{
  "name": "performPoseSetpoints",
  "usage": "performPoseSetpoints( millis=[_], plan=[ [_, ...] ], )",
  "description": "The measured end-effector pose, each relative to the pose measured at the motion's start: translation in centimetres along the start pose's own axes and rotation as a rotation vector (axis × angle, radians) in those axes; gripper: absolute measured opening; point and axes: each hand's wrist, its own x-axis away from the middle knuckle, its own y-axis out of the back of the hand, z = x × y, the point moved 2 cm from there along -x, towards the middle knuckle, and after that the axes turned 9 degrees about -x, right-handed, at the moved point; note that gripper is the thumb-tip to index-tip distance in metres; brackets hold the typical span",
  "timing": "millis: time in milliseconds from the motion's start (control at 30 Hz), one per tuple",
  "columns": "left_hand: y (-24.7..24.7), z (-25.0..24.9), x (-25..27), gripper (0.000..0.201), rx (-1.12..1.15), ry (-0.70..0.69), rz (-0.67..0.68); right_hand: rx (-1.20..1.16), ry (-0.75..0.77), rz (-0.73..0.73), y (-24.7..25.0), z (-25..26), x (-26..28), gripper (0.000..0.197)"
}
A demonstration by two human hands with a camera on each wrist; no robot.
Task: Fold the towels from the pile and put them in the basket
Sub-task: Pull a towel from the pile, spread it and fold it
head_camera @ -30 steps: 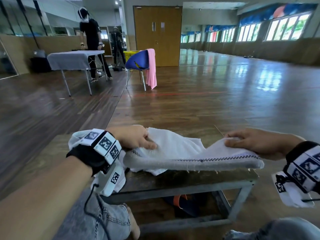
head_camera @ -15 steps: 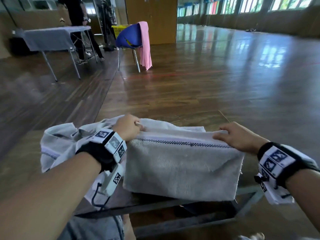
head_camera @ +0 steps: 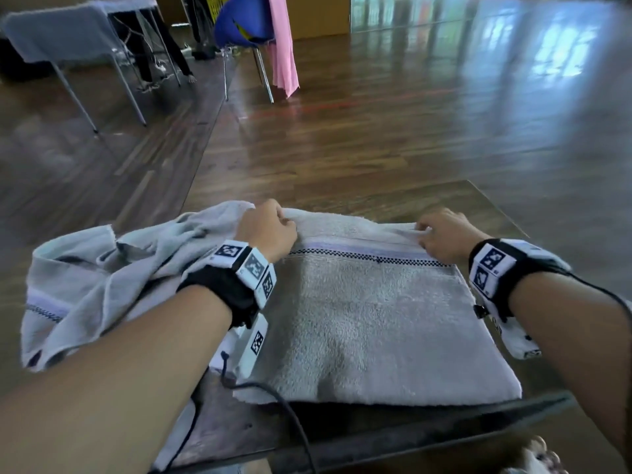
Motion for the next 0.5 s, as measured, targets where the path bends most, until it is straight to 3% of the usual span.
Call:
performPoseSetpoints(
  millis=[133, 233, 300, 400, 500],
  plan=[
    [1.0, -0.1, 1.3, 0.016, 0.091, -0.069, -0.129, -0.134, -0.006, -0.059, -0.1, 0.4, 1.1, 0.015],
    [2.9, -1.5, 3.0, 0.016, 0.181, -0.194, -0.189, -0.254, 0.068, -0.233, 1.1, 1.8, 3.3, 0.013],
    [4.1, -2.8, 4.4, 0.015, 0.226, -0.336, -0.161, -0.312, 0.174, -0.355, 2.0, 3.4, 5.4, 0.007],
    [5.2, -4.8, 7.1, 0.022, 0.285, -0.516, -0.025, -0.4, 0.338, -0.403, 2.9, 6.4, 9.3, 0.008],
    [5.4, -6.1, 9.8, 0.024, 0.375, -0.612, -0.01, -0.6, 0.432, -0.438, 3.1, 8.3, 13.5, 0.014]
  ],
)
